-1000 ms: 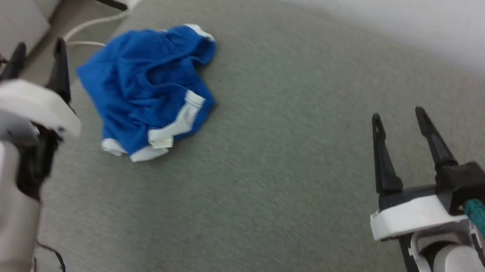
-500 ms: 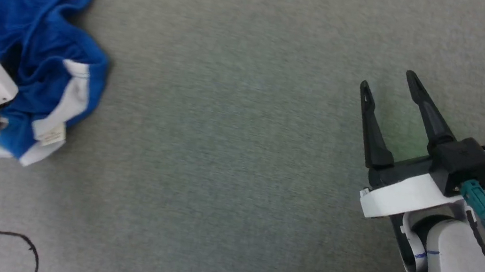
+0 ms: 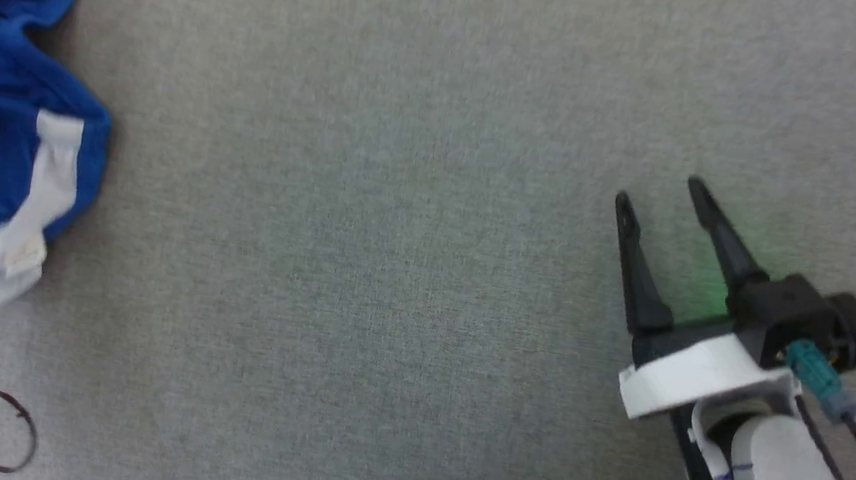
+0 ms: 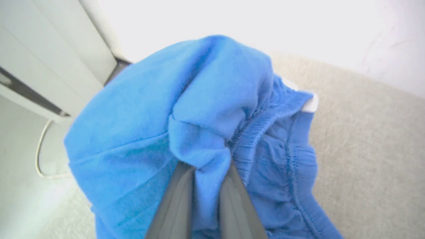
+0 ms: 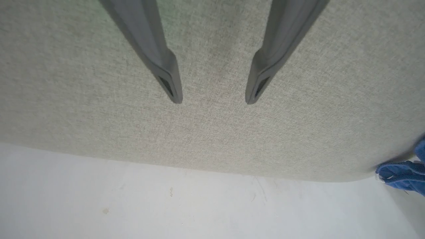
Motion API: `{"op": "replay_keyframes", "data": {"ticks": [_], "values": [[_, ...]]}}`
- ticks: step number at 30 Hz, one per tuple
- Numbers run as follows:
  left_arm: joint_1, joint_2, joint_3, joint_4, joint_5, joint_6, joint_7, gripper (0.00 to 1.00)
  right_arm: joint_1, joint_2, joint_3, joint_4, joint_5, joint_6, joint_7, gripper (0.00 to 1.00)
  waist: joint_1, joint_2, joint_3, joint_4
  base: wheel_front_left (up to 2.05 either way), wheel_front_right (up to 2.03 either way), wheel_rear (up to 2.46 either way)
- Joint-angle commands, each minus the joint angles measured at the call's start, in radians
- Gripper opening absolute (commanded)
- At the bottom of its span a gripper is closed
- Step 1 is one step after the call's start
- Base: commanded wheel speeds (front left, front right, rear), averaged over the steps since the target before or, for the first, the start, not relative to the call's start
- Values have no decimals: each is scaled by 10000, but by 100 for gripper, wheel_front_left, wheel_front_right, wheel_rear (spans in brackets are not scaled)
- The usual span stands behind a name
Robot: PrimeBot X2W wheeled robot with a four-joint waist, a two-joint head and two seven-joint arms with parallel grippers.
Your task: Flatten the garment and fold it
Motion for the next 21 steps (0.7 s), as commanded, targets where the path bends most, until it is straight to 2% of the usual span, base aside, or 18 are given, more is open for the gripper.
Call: {"op": "replay_keyframes", "data": {"ticks": [1, 5, 10, 15, 21], "values": [[-36, 61, -24, -53, 146, -10, -262, 0, 113, -8, -9, 38, 53, -19, -88, 100, -1, 0, -1420, 433, 0, 0, 0], [-342, 307, -271, -189, 910, -174, -2193, 0, 506, -8, -58, 282, 294, -19, -154, 100, -1, 0, -2589, 449, 0, 0, 0], [-951, 354, -925, -677, 1474, -549, -3427, 0, 986, -8, -190, 380, 532, -19, -184, 100, -1, 0, -3687, 258, 0, 0, 0], [-1560, -28, -1859, -1641, 1741, -884, -3540, 0, 1365, -8, -376, 327, 684, -19, -107, 100, -1, 0, -4250, -235, 0, 0, 0], [-2058, -1115, -3074, -2529, 1434, -1312, -3115, 0, 1554, -8, -500, 102, 739, -19, 31, 100, -1, 0, -4311, -1230, 0, 0, 0]]}}
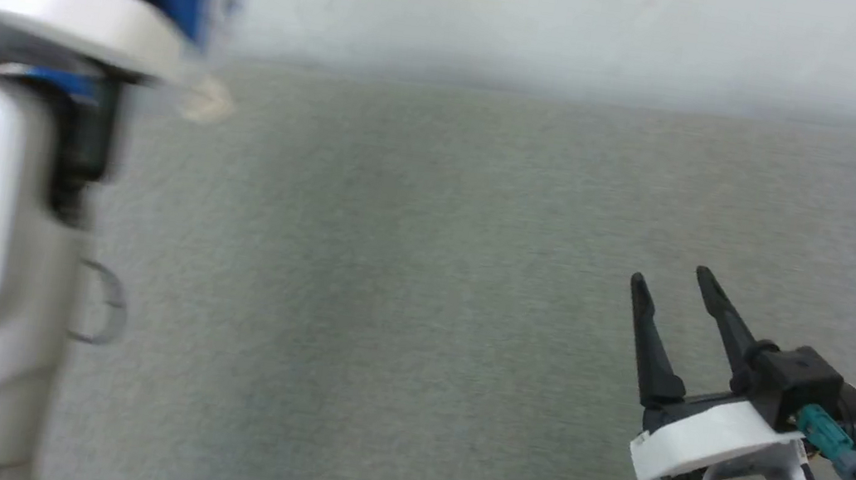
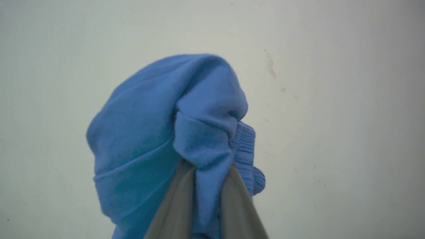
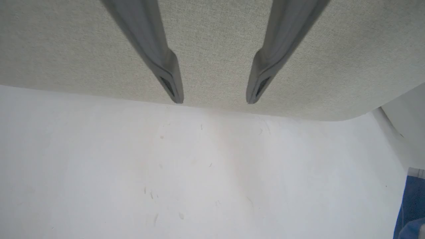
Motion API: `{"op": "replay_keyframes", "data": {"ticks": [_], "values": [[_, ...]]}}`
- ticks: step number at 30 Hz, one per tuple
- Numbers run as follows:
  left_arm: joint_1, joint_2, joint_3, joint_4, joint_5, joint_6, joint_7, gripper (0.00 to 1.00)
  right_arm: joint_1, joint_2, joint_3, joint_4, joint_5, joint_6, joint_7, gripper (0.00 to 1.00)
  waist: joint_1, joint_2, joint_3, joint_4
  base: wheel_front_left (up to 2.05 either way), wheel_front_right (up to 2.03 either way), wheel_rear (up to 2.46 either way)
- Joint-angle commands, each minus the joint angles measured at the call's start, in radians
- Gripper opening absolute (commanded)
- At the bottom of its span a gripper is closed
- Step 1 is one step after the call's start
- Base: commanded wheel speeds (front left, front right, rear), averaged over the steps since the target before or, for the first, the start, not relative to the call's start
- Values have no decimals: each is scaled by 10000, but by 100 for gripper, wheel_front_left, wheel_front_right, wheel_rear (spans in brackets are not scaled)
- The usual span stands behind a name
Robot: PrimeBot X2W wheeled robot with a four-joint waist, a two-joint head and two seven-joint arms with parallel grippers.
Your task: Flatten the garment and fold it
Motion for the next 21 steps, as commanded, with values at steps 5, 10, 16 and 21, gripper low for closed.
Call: {"op": "replay_keyframes", "data": {"ticks": [5, 10, 16, 21], "values": [[70, -930, -1059, 406, -378, -441, 548, 0, 124, -10, -139, -130, 87, -19, 54, 100, 2, 0, -197, -1581, 0, 0, 0], [621, -1540, -1922, 2138, -801, -751, 1630, 0, 147, -10, -276, -179, 133, -19, 57, 100, 2, 0, -26, -2219, 0, 0, 0], [1276, -1928, -2798, 4641, -1190, -1109, 3529, 0, 110, -10, -305, -227, 194, -19, 36, 100, 2, 0, 243, -2562, 0, 0, 0], [1558, -2166, -3082, 5811, -1411, -1254, 4005, 100, 102, -10, -263, -193, 256, -19, 17, 100, 2, 0, 319, -2486, 0, 0, 0]]}}
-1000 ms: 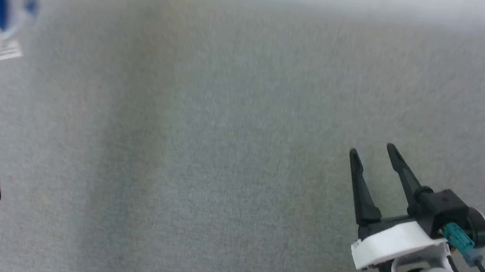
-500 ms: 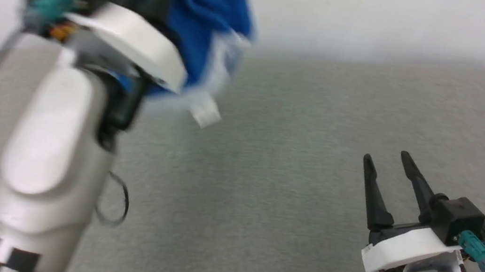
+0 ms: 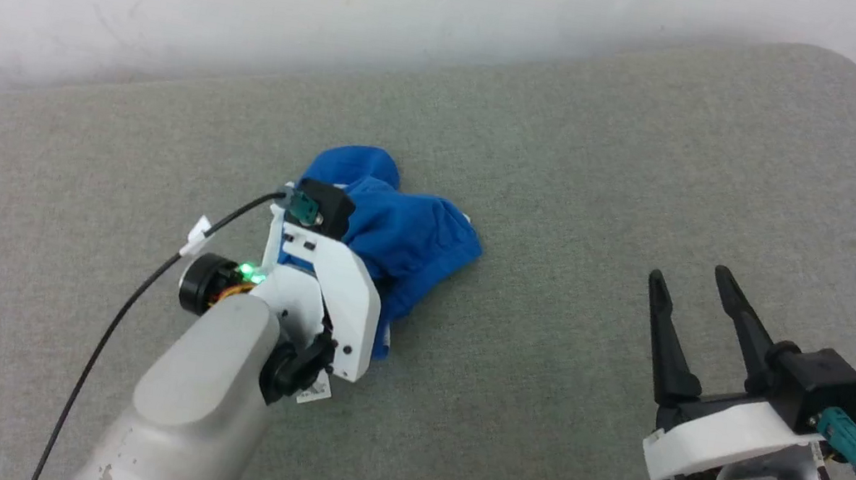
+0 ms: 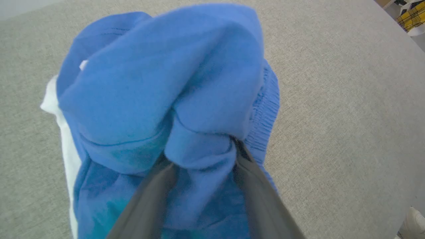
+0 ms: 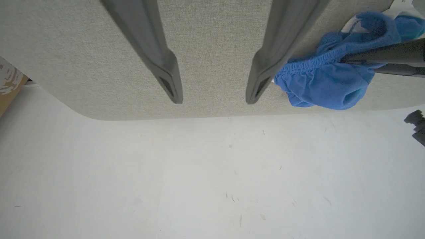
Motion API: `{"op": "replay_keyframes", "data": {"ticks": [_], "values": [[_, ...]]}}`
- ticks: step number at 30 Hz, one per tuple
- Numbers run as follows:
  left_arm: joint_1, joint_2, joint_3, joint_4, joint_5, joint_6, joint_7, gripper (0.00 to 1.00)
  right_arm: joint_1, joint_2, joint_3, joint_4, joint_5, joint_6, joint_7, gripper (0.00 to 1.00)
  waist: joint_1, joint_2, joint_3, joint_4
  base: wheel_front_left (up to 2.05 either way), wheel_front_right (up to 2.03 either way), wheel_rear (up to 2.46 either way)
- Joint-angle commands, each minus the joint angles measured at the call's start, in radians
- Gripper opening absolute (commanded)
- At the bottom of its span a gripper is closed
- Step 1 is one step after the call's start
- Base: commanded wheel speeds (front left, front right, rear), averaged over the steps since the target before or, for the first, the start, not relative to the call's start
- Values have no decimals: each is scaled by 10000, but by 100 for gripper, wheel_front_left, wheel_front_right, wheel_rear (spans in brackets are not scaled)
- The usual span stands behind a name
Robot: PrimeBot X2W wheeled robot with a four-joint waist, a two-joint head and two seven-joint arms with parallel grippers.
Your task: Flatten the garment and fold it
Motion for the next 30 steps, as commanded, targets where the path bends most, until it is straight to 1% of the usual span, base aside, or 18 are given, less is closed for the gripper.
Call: {"op": "replay_keyframes", "data": {"ticks": [1, 4, 6, 8, 12, 14, 16, 18, 21, 24, 27, 30], "values": [[140, -56, -9, 85, -107, -81, -131, 100, 35, 11, 26, -9, 84, -19, -11, 100, -1, 0, 26, 64, 0, 0, 0], [230, -184, 190, 47, -310, -131, -979, 100, 62, 11, 63, 6, 53, -19, 16, 100, -1, 0, -57, 302, 0, 0, 0], [319, -233, 441, -224, -438, -165, -1968, 100, 80, 11, 93, 4, 17, -19, 45, 100, -1, 0, -146, 473, 0, 0, 0], [474, -225, 727, -641, -432, -95, -3195, 100, 105, 11, 94, -5, -21, -19, 72, 100, -1, 0, -260, 667, 0, 0, 0], [1134, -40, 1326, -1618, -200, 404, -5511, 100, 211, 11, 104, -95, -78, -19, 159, 100, -1, 0, -410, 1117, 0, 0, 0], [1584, 142, 1606, -2099, 13, 753, -6277, 100, 270, 11, 167, -149, -107, -19, 222, 100, -1, 0, -472, 1355, 0, 0, 0], [2124, 285, 2016, -2723, 179, 1100, -6606, 100, 335, 11, 272, -227, -120, -19, 292, 100, -1, 0, -514, 1596, 0, 0, 0], [2729, 442, 2384, -3374, 436, 1339, -6698, 100, 401, 11, 373, -317, -122, -19, 393, 100, -1, 0, -530, 1855, 0, 0, 0], [3606, 482, 3057, -4534, 912, 1507, -6713, 100, 469, 11, 745, -372, -71, -19, 759, 100, -1, 0, -528, 2238, 0, 0, 0], [4373, 357, 3615, -5241, 1279, 1494, -6716, 100, 430, 11, 1450, -250, 23, -19, 1481, 100, -1, 0, -502, 2561, 0, 0, 0], [4832, 125, 4078, -5554, 1490, 1365, -6718, 100, 276, -20, 2083, 110, 170, -19, 2631, 100, -1, 0, -440, 2858, 0, 0, 0], [5017, -120, 4355, -5703, 1680, 1197, -6718, 100, -20, -122, 2468, 476, 380, -19, 3722, 100, -1, 0, -294, 3155, 0, 0, 0]]}}
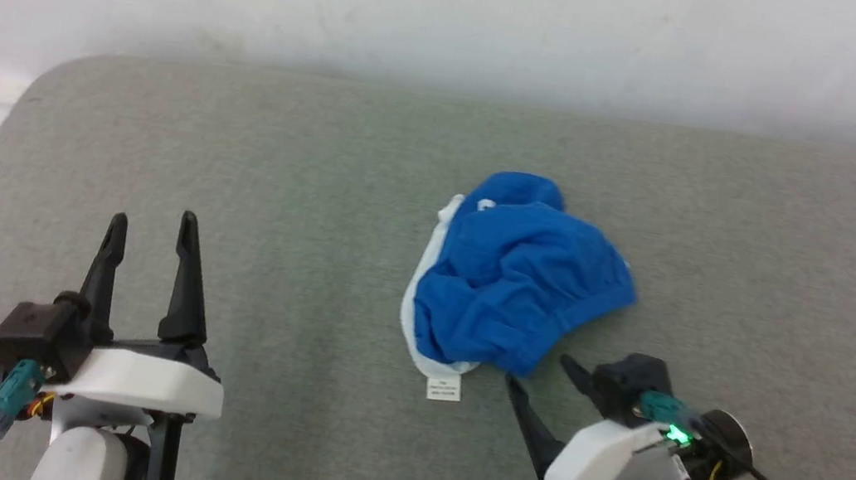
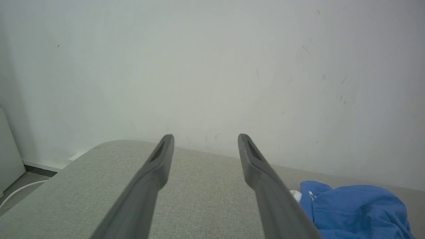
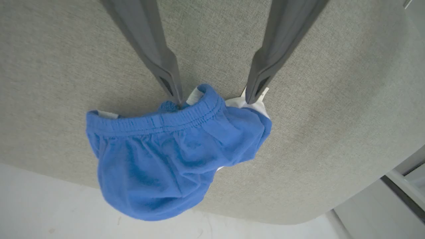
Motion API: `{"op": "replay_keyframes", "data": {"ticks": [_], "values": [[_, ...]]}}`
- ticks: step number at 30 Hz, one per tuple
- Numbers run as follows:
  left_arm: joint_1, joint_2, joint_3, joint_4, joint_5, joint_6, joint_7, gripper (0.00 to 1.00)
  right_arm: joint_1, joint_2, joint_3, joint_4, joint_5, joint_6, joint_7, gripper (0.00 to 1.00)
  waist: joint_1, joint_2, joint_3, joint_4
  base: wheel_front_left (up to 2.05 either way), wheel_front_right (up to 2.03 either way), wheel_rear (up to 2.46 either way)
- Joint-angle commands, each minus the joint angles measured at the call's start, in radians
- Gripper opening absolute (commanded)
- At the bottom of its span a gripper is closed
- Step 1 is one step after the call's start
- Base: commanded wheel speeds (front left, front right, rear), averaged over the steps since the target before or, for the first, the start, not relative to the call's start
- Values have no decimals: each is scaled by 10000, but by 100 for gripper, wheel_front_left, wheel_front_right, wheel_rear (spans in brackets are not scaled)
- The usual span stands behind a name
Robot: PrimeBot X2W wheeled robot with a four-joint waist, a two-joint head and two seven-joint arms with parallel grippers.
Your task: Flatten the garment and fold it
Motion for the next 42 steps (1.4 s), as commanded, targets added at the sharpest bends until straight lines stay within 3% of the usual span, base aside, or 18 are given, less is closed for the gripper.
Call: {"op": "replay_keyframes", "data": {"ticks": [1, 7, 8, 9, 10, 11, 17, 26, 31, 32, 33, 34, 42], "values": [[52, -122, 125, -107, 131, -107, -45, 100, -311, -86, 83, 133, 90, -19, 345, 100, 0, 0, 218, 438, 0, 0, 0], [-95, -474, 221, -238, 426, -350, -46, 100, -1106, -125, 159, 822, 196, -19, 1240, 100, 0, 0, 659, 849, 0, 0, 0], [-106, -510, 202, -242, 463, -345, -46, 100, -1195, -120, 170, 918, 240, -19, 1311, 76, 0, 0, 703, 892, 0, 0, 0], [-120, -537, 196, -244, 490, -343, -46, 100, -1272, -118, 195, 967, 286, -19, 1312, 28, 0, 0, 737, 924, 0, 0, 0], [-120, -537, 196, -244, 490, -343, -46, 100, -1272, -118, 195, 967, 286, -19, 1312, 28, 0, 0, 737, 924, 0, 0, 0], [-132, -558, 215, -244, 500, -341, -46, 100, -1313, -114, 162, 1003, 318, -19, 1292, 0, 0, 0, 760, 940, 0, 0, 0], [-238, -615, 527, -14, 518, -533, -47, 100, -820, -135, -721, 737, 547, -19, 1599, 0, 0, 0, 681, 844, 0, 0, 0], [-194, -640, 718, 161, 601, -677, -47, 100, 805, -117, -5016, -1472, -749, -19, 2653, 0, 0, 0, 428, 236, 0, 0, 0], [-267, -643, 656, 278, 592, -710, -47, 100, 781, 52, -6492, -1700, -1182, -19, 2453, 0, 0, 0, 447, -113, 0, 0, 0], [-271, -643, 607, 273, 580, -688, -47, 100, 737, 62, -6612, -1646, -1100, -19, 2341, 31, 0, 0, 446, -173, 0, 0, 0], [-250, -643, 538, 239, 583, -638, -47, 100, 700, 67, -6637, -1570, -925, -19, 2190, 77, 0, 0, 450, -232, 0, 0, 0], [-246, -643, 502, 228, 585, -609, -47, 100, 672, 69, -6618, -1496, -723, -19, 1999, 100, 0, 0, 460, -286, 0, 0, 0], [-442, -644, 34, 490, 542, -794, -47, 100, 903, 74, -6678, -1410, -99, -19, -182, 100, 0, 0, 500, -645, 0, 0, 0]]}}
